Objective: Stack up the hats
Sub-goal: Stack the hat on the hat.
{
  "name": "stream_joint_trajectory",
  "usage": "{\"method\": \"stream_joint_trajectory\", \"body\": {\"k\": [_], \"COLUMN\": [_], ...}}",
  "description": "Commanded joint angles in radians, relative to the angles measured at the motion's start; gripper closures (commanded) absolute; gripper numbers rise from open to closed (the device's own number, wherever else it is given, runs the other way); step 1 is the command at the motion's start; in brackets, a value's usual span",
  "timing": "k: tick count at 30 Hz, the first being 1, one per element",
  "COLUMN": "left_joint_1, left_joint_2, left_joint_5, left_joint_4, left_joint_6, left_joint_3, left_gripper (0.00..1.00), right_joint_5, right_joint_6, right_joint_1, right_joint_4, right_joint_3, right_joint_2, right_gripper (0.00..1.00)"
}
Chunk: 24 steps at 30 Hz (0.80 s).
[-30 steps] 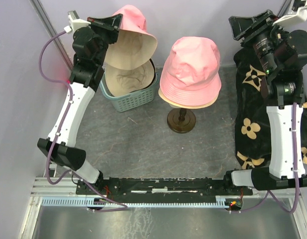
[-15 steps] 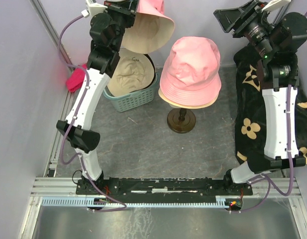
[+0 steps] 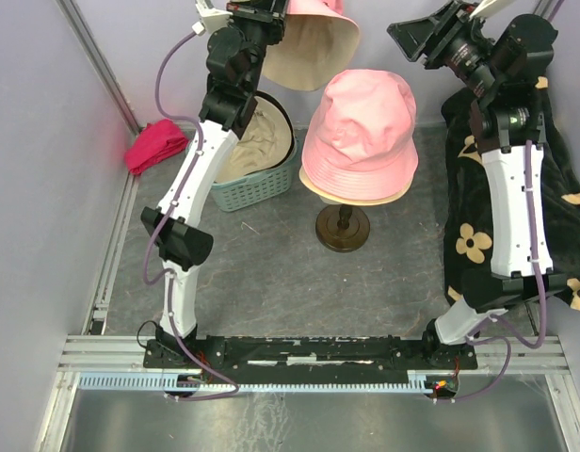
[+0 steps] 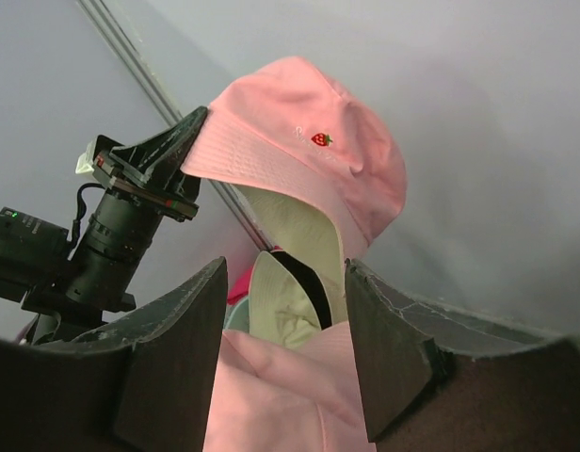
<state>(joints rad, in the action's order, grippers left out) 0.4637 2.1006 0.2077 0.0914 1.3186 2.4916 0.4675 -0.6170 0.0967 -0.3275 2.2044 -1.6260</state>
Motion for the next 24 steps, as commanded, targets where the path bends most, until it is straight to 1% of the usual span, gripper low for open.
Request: {"method": "stream_joint_trajectory", "body": {"k": [1,7,14,24], "left_joint_1": [0.018,0.030,0.054,0.065], "left_joint_2": [0.042,0.073,0.109,0.137], "left_joint_5": [0.007,-0.003,0.009,0.001], "left_joint_4": [0.105,0.147,0.202,0.221], "left_joint_6": [0.091,0.117,0.162,0.212], "left_joint_3": [0.097,0.096,0.101,0.112], "left_gripper": [0.97,0.97,0.97,0.97], "right_joint_5": [0.020,0.032,0.026,-0.035], "right_joint_6": [0.061,0.095,0.166,0.239], "right_joint_1": [0.011,0.026,0.043,0.042], "right_joint_4": [0.036,0.041,-0.007,-0.034], "right_joint_3": [0.024,0.012,0.027,0.007], "right_joint_2": [-0.021,-0.047,-0.082,-0.110], "right_gripper": [0.39,0.39,0.39,0.39]}}
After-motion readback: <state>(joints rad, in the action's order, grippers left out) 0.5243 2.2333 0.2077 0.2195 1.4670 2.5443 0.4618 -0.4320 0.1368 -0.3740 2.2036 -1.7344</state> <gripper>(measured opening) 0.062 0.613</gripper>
